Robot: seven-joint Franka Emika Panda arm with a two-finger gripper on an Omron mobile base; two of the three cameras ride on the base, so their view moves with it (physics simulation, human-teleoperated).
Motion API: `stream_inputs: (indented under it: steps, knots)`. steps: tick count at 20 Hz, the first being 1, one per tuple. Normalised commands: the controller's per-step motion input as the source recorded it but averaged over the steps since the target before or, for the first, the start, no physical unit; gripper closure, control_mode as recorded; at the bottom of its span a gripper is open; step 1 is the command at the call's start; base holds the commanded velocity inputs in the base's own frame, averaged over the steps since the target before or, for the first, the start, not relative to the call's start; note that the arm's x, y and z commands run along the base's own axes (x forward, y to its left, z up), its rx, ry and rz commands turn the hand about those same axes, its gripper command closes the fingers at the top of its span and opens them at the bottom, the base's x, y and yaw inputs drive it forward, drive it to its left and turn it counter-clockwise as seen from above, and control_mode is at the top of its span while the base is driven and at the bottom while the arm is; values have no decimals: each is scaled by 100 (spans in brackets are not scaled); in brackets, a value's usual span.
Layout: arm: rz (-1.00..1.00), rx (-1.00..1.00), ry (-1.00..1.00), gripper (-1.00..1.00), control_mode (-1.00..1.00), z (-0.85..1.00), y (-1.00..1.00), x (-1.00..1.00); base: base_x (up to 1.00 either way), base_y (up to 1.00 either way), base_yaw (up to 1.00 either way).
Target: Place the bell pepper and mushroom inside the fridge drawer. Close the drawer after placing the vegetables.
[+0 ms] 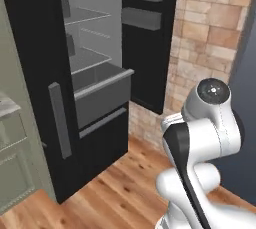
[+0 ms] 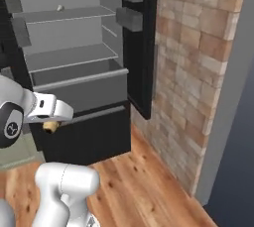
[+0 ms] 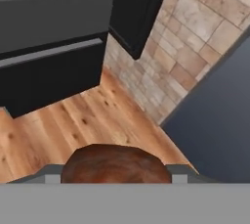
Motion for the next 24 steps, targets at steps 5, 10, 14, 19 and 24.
stream_inputs:
  steps: [5,10,14,19,24]
  knots:
    - [0,0,0,100,100,0,0,0,51,-43,49]
    - [0,0,0,100,100,0,0,0,53,-44,47]
    - [0,0,0,100,100,0,0,0,64,-36,46]
    - [0,0,0,100,100,0,0,0,55,-45,42]
    - [0,0,0,100,100,0,0,0,44,-44,33]
